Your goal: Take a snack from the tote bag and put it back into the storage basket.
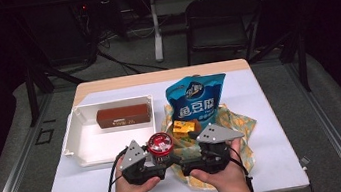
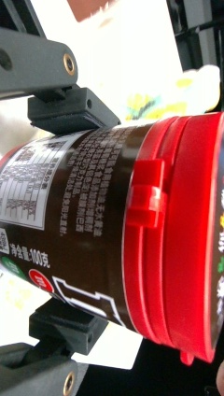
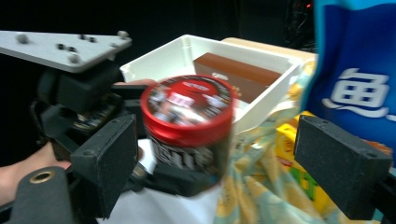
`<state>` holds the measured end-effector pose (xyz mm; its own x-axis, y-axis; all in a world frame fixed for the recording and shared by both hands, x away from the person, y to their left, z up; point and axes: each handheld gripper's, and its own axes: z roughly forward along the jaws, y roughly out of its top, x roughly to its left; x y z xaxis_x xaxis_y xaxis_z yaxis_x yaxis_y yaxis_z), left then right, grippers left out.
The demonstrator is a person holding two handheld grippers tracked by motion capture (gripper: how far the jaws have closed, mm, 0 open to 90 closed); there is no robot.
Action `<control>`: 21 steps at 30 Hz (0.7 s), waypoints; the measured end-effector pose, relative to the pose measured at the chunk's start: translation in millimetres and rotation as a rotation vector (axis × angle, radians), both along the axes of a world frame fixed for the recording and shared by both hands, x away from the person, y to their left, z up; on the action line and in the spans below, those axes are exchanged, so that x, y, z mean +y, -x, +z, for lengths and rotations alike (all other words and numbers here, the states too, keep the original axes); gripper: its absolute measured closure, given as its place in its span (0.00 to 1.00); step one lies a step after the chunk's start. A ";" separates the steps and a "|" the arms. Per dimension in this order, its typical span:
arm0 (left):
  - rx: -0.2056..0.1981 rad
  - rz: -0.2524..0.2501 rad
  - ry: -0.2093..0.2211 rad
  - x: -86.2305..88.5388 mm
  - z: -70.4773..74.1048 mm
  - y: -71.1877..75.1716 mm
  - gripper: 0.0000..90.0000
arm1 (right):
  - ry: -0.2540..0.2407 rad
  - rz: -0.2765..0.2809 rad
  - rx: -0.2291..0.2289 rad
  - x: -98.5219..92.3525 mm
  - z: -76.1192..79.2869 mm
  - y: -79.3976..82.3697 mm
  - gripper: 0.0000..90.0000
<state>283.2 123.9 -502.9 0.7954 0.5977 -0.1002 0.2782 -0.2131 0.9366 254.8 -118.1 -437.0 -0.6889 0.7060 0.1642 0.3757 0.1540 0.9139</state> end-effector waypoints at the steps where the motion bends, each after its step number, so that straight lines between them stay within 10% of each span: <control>1: -0.004 0.019 0.003 2.3 0.6 -0.2 0.29 | -0.001 -0.009 -0.005 -3.0 -0.3 -0.8 0.16; 21: -0.004 0.123 0.012 47.9 -5.4 -17.9 0.29 | 0.016 -0.185 -0.011 -58.3 -27.2 -8.7 0.16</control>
